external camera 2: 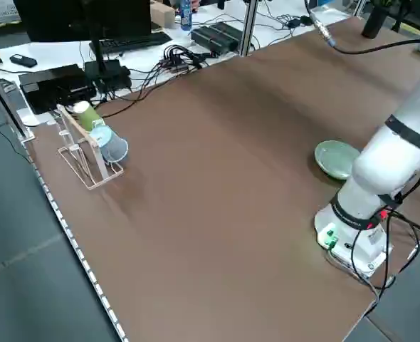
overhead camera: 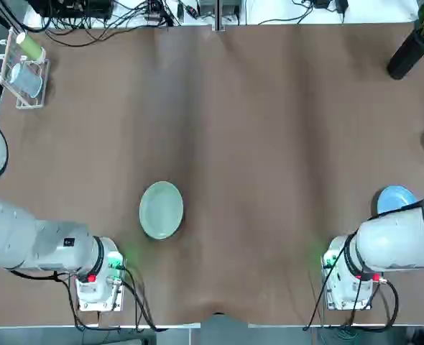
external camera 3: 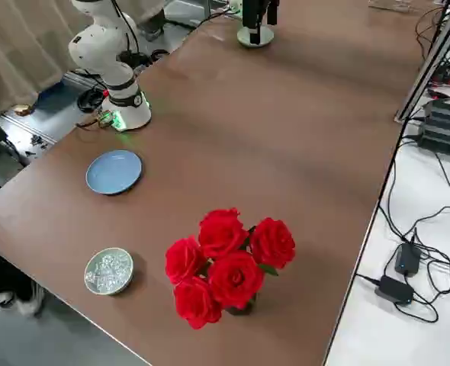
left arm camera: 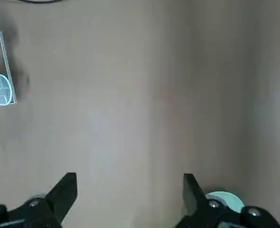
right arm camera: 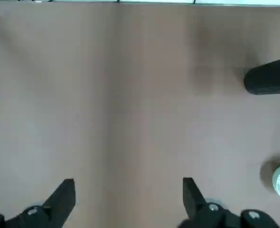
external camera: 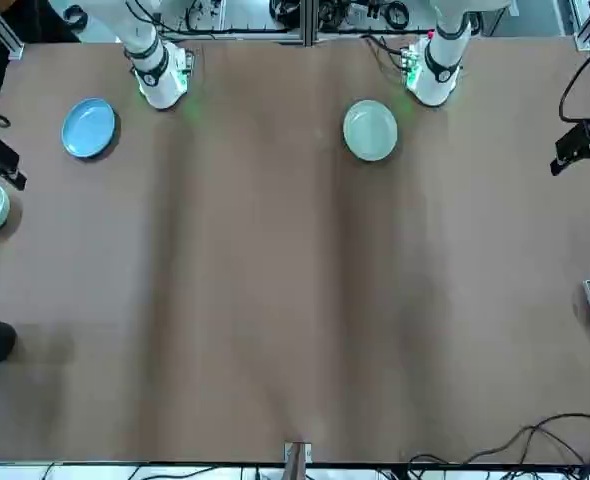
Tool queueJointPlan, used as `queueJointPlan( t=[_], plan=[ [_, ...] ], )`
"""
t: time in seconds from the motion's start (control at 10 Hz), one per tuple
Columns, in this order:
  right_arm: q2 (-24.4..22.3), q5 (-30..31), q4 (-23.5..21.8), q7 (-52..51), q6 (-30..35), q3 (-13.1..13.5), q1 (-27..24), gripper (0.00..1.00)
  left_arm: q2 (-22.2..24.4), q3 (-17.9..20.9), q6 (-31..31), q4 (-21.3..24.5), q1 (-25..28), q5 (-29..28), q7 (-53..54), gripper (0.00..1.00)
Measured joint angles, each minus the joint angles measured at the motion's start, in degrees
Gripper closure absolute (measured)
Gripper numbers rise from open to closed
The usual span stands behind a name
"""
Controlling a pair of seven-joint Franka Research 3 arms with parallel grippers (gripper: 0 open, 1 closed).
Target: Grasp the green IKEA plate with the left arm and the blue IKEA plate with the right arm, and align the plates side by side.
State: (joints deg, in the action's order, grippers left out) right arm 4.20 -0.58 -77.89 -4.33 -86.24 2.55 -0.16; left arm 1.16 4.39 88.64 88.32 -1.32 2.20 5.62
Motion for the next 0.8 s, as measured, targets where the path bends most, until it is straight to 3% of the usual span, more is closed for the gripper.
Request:
queueJointPlan(
  t=[0.8],
  plan=[
    [0.1, 0.09, 0.0, -1.03, 2.0, 0.11, 0.83, 0.0, 0.02, -0.09, -0.11, 0.42, -0.16, 0.0, -0.9, 0.01]
  ],
)
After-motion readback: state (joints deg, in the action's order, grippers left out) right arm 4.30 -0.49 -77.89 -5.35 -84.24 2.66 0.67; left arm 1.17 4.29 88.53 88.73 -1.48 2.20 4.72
